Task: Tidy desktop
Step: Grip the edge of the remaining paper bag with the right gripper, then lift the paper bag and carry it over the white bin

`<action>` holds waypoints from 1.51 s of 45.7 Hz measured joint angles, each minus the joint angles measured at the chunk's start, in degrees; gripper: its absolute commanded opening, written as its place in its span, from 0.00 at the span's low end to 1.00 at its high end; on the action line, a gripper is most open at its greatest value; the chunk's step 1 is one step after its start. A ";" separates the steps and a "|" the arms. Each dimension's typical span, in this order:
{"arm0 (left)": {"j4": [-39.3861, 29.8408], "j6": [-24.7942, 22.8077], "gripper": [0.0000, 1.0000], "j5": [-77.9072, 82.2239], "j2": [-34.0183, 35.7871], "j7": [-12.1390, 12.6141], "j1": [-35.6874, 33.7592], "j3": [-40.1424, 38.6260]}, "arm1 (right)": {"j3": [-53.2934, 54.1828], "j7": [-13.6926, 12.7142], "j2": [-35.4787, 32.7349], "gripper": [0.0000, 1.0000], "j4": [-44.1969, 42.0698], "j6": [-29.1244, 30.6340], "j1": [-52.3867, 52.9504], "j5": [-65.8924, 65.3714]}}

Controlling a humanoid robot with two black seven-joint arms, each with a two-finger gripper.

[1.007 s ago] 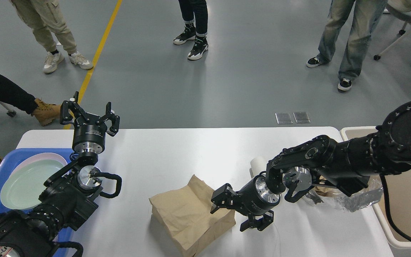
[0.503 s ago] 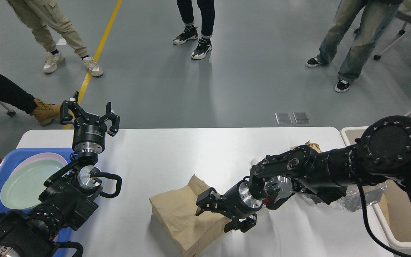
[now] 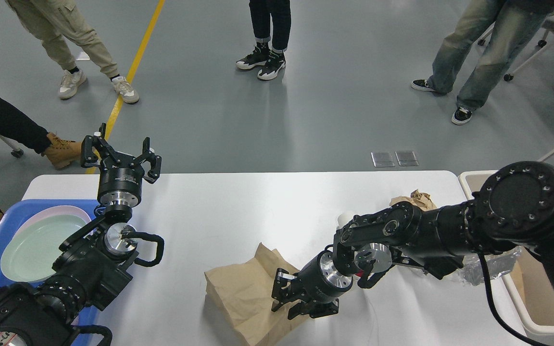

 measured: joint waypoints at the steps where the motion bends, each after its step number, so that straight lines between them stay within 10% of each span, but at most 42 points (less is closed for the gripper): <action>1: 0.00 0.00 0.96 0.00 0.00 0.00 0.00 0.00 | 0.00 -0.06 0.01 0.00 0.00 0.13 0.10 -0.03; 43: 0.00 0.00 0.96 0.00 0.00 0.00 0.00 0.00 | -0.15 -0.37 -4.98 0.00 13.95 19.80 32.81 0.09; 58: 0.00 0.00 0.96 0.00 0.00 0.00 0.00 0.00 | -1.70 -8.18 -15.94 0.00 13.74 28.58 50.46 -1.36; 69: 0.00 0.00 0.96 0.00 0.00 0.00 0.00 0.00 | -4.01 -9.19 -19.99 0.00 12.91 30.15 60.13 -7.52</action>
